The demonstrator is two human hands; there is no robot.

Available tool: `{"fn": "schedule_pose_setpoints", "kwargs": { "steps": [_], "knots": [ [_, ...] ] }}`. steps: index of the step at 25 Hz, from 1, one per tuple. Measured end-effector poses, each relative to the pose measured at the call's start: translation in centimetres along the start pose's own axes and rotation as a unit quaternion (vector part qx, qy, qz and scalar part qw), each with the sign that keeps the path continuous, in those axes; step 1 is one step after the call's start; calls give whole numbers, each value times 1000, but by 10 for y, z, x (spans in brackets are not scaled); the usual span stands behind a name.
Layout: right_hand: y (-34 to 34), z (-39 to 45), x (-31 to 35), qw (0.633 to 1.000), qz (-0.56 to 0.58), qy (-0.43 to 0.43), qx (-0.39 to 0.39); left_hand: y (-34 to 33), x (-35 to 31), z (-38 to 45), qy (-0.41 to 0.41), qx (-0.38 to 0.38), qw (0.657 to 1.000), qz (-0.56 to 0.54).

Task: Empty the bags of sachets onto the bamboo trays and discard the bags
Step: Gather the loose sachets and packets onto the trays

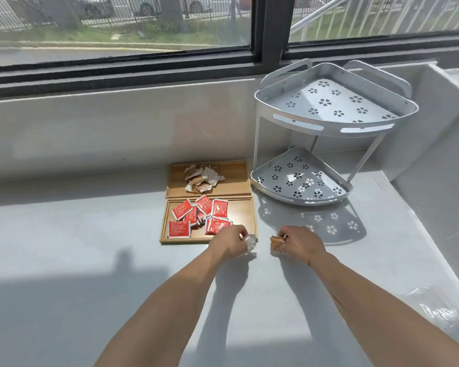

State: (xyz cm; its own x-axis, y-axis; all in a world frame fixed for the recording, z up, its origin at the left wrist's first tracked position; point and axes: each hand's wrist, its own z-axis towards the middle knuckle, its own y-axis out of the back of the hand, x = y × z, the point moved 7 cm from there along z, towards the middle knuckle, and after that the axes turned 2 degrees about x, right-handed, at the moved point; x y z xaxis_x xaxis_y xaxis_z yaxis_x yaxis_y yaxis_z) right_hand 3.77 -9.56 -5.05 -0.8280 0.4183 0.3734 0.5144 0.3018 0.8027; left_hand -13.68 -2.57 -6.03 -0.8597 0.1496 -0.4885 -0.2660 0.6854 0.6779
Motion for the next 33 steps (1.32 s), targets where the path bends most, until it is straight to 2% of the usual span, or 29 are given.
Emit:
{"fn": "schedule_pose_setpoints", "kwargs": {
  "steps": [4,8,14,23,33],
  "knots": [
    [2,20,57,998,-55,29,13,39,61,-17,28,3,999,-20],
    [5,44,101,993,-109,51,13,86,113,-27,60,-25,998,-17],
    [10,82,147,989,-135,66,1,150,155,-15,73,-47,996,-8],
    [30,144,167,993,-108,49,-17,209,153,50,38,-44,997,55],
    [28,199,158,993,-113,41,3,209,152,127,29,-51,990,129]
  ]
}}
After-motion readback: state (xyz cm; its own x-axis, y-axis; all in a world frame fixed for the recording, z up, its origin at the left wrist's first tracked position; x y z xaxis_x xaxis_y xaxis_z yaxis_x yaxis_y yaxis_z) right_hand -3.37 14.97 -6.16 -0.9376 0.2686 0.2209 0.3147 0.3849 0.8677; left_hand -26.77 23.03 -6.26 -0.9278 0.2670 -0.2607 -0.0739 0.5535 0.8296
